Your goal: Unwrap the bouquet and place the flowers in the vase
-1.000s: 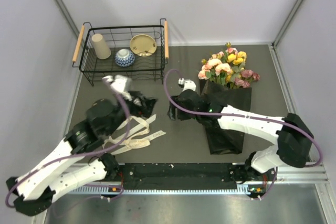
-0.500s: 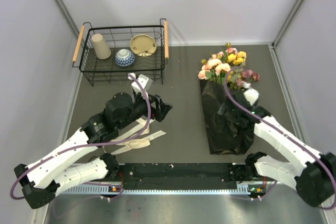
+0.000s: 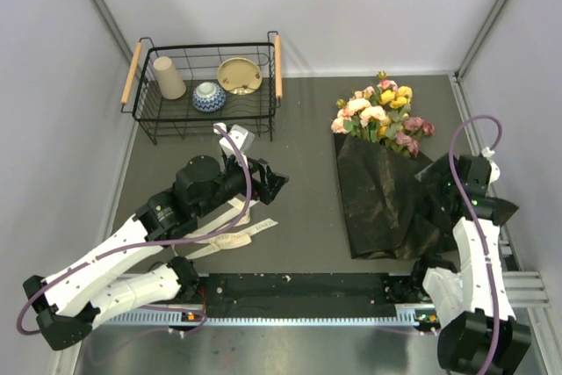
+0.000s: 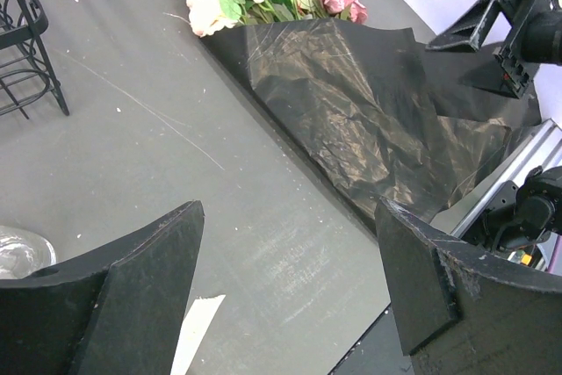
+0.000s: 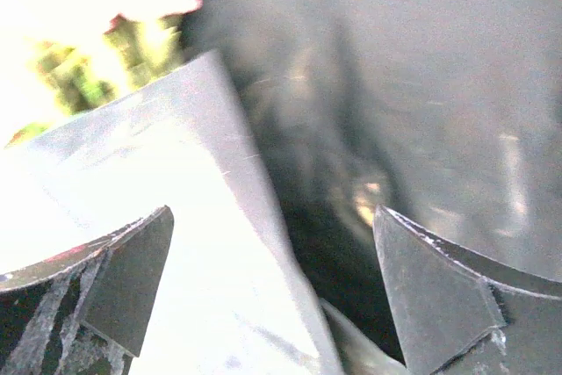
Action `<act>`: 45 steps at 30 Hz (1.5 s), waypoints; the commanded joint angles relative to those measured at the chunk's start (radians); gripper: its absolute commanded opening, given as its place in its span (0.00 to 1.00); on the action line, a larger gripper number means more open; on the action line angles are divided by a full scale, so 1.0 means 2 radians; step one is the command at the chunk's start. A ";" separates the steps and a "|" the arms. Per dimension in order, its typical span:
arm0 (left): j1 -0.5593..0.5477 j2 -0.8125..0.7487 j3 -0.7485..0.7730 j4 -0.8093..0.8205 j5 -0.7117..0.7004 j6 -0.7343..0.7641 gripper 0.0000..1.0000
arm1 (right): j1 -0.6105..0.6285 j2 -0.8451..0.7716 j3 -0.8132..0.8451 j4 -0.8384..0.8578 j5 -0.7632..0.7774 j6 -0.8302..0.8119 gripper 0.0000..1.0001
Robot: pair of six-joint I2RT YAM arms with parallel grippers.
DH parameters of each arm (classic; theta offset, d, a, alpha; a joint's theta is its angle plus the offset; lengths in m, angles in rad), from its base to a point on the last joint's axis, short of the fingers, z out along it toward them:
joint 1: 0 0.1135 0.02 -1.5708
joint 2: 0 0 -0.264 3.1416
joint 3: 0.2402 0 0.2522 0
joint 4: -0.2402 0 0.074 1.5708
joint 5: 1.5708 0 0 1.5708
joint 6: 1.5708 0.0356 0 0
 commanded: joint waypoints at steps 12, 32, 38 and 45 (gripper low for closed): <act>0.001 -0.004 0.003 0.027 0.016 0.008 0.85 | -0.001 0.008 -0.038 0.141 -0.213 -0.092 0.99; 0.001 -0.012 0.002 0.027 0.022 0.006 0.84 | 0.051 -0.002 -0.034 0.098 -0.029 -0.067 0.99; 0.001 -0.011 0.003 0.028 0.022 0.005 0.84 | 0.062 0.043 -0.057 0.254 -0.311 -0.118 0.93; 0.001 -0.005 0.002 0.039 0.023 0.003 0.84 | 0.278 0.040 0.004 0.294 -0.286 -0.123 0.96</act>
